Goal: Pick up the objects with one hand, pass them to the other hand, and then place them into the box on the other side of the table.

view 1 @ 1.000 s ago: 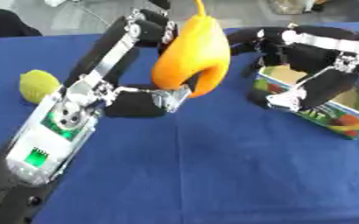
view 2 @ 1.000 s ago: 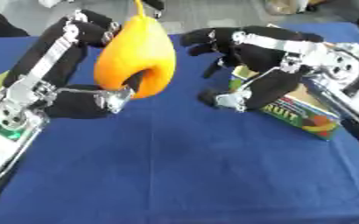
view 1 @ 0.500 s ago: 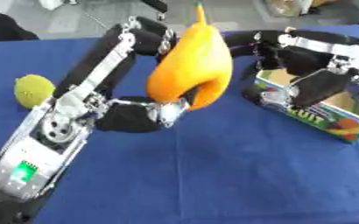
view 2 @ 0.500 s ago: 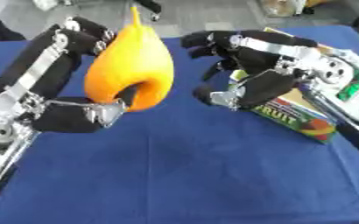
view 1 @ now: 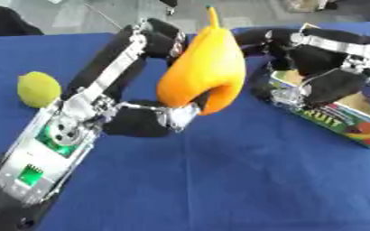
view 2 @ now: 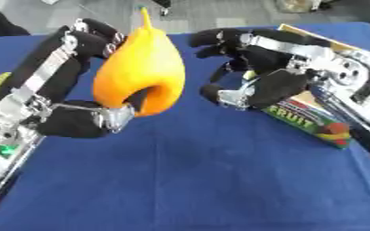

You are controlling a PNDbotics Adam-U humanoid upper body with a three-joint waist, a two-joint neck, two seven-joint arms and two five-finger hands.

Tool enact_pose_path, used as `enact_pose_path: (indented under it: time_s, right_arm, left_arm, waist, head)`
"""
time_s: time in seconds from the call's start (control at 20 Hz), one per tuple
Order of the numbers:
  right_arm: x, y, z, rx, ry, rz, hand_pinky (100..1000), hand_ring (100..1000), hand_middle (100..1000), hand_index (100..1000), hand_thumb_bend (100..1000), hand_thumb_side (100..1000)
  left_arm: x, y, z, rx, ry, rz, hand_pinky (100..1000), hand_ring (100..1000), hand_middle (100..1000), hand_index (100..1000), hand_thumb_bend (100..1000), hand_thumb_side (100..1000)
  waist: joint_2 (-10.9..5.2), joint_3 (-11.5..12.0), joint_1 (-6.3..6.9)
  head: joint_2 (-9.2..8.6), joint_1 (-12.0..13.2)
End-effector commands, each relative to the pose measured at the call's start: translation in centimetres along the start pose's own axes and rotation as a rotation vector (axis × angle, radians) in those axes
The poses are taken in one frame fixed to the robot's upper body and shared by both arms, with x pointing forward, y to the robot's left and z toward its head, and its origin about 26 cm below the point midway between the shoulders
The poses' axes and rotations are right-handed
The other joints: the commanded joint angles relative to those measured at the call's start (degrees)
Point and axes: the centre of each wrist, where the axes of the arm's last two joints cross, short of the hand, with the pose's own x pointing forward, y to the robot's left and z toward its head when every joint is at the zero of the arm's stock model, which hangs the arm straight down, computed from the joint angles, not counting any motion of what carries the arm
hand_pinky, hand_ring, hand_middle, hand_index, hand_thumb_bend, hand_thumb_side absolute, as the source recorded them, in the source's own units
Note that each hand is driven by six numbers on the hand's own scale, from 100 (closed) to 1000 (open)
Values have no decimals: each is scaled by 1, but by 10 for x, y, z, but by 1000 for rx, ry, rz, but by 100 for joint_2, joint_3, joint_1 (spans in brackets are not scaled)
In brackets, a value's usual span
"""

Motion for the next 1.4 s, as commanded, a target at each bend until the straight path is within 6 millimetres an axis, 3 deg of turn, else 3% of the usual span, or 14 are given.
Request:
enact_pose_path:
  time_s: [0.05, 1.4]
  right_arm:
    - [9, -5, 2, 10, -9, 26, 785, 1000, 1000, 1000, 261, 231]
    - [13, -5, -3, 76, -21, 2, 789, 1000, 1000, 1000, 259, 252]
  left_arm:
    - [1, 2, -7, -3, -27, -23, 358, 380, 320, 342, 100, 100]
    - [-2, -15, -31, -68, -96, -20, 369, 388, 327, 349, 100, 100]
  waist:
    - [1, 0, -61]
    - [50, 24, -65]
  head:
    - [-65, 18]
    - [-124, -61]
